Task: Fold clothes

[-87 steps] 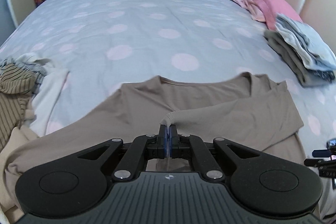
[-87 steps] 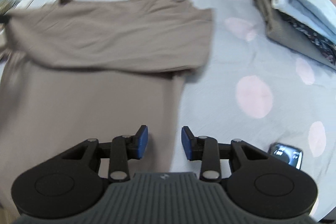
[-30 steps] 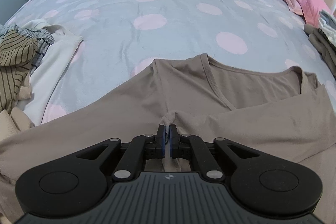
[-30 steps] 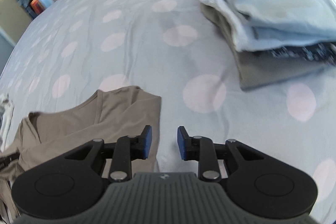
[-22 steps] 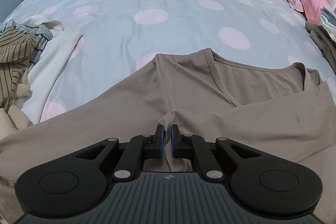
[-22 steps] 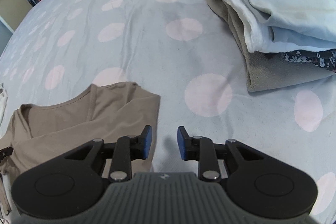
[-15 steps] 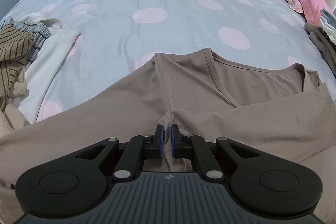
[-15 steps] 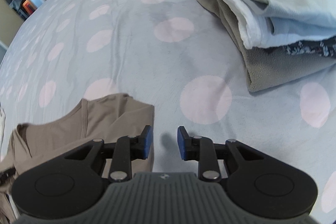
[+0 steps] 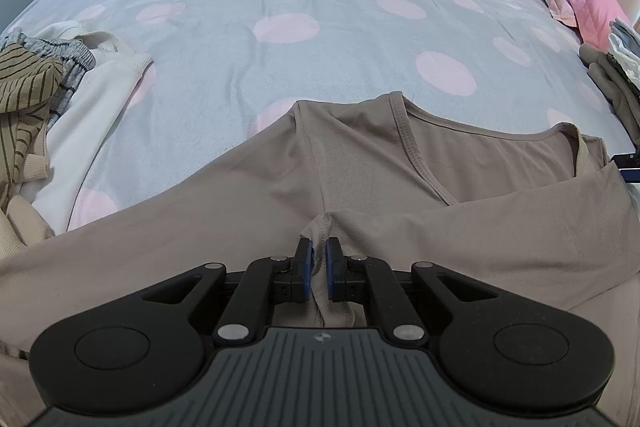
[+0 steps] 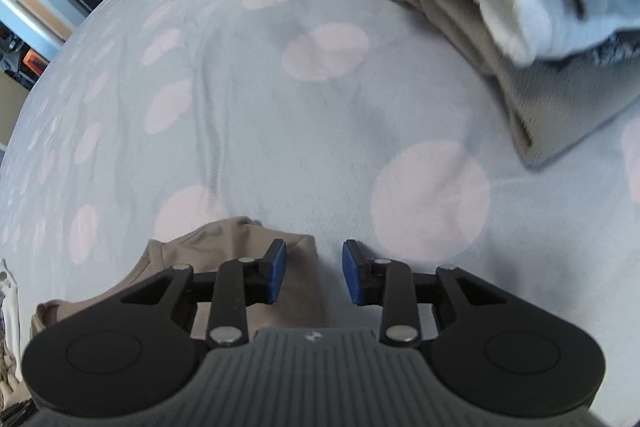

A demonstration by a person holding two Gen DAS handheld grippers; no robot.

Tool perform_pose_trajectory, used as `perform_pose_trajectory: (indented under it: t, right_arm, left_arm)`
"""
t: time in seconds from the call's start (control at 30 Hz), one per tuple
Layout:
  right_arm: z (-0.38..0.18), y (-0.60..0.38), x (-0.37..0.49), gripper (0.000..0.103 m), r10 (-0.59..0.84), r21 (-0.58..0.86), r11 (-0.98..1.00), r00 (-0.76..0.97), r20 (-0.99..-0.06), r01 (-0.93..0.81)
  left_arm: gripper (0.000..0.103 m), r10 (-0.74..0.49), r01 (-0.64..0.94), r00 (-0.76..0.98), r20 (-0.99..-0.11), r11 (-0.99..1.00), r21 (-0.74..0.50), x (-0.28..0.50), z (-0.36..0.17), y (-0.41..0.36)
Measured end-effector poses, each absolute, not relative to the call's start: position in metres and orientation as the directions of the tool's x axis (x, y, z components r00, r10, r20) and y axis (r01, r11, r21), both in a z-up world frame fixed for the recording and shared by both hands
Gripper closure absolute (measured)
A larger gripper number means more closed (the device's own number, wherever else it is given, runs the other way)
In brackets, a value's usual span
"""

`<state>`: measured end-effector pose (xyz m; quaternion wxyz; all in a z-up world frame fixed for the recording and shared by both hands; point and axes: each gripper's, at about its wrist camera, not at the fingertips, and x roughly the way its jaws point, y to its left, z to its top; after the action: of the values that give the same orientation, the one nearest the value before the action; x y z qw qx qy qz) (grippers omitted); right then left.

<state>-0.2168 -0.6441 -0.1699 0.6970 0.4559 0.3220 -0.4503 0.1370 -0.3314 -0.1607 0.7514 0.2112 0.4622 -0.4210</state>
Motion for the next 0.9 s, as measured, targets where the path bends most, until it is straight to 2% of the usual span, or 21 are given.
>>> perform_pose_trajectory:
  t: [0.03, 0.07, 0.13, 0.17, 0.3, 0.53, 0.63, 0.8, 0.9]
  right_arm:
    - [-0.169, -0.644, -0.216, 0.074, -0.336, 0.351, 0.185, 0.395, -0.855, 0.918]
    - [-0.167, -0.643, -0.214, 0.09, -0.33, 0.362, 0.198, 0.41, -0.85, 0.911]
    - [-0.164, -0.641, -0.212, 0.1, -0.339, 0.358, 0.21, 0.411, -0.846, 0.91]
    - [-0.161, -0.64, -0.211, 0.101, -0.347, 0.351, 0.215, 0.407, -0.845, 0.911]
    - [-0.155, -0.64, -0.215, 0.102, -0.435, 0.236, 0.172, 0.289, -0.853, 0.956]
    - [-0.159, -0.642, -0.215, 0.101, -0.415, 0.225, 0.175, 0.28, -0.866, 0.958]
    - [-0.152, -0.638, -0.216, 0.096, -0.44, 0.193, 0.18, 0.255, -0.861, 0.964]
    - [-0.14, -0.626, -0.224, 0.09, -0.43, 0.2, 0.202, 0.27, -0.862, 0.959]
    - [-0.136, -0.612, -0.226, 0.081, -0.409, 0.195, 0.234, 0.279, -0.869, 0.952]
  left_arm:
    - [0.099, -0.438, 0.829, 0.217, -0.872, 0.555, -0.072, 0.137, -0.161, -0.332]
    - [0.099, -0.439, 0.83, 0.217, -0.872, 0.553, -0.072, 0.137, -0.161, -0.332]
    - [0.099, -0.442, 0.833, 0.219, -0.87, 0.549, -0.069, 0.136, -0.16, -0.332]
    - [0.099, -0.446, 0.836, 0.22, -0.867, 0.544, -0.068, 0.135, -0.16, -0.333]
    - [0.1, -0.457, 0.843, 0.229, -0.859, 0.535, -0.06, 0.132, -0.159, -0.334]
    - [0.098, -0.488, 0.831, 0.24, -0.839, 0.55, -0.082, 0.137, -0.155, -0.331]
    - [0.09, -0.508, 0.825, 0.246, -0.825, 0.557, -0.096, 0.141, -0.145, -0.324]
    - [0.086, -0.514, 0.83, 0.188, -0.837, 0.538, -0.144, 0.144, -0.139, -0.308]
    - [0.079, -0.517, 0.828, 0.132, -0.845, 0.527, -0.193, 0.14, -0.146, -0.301]
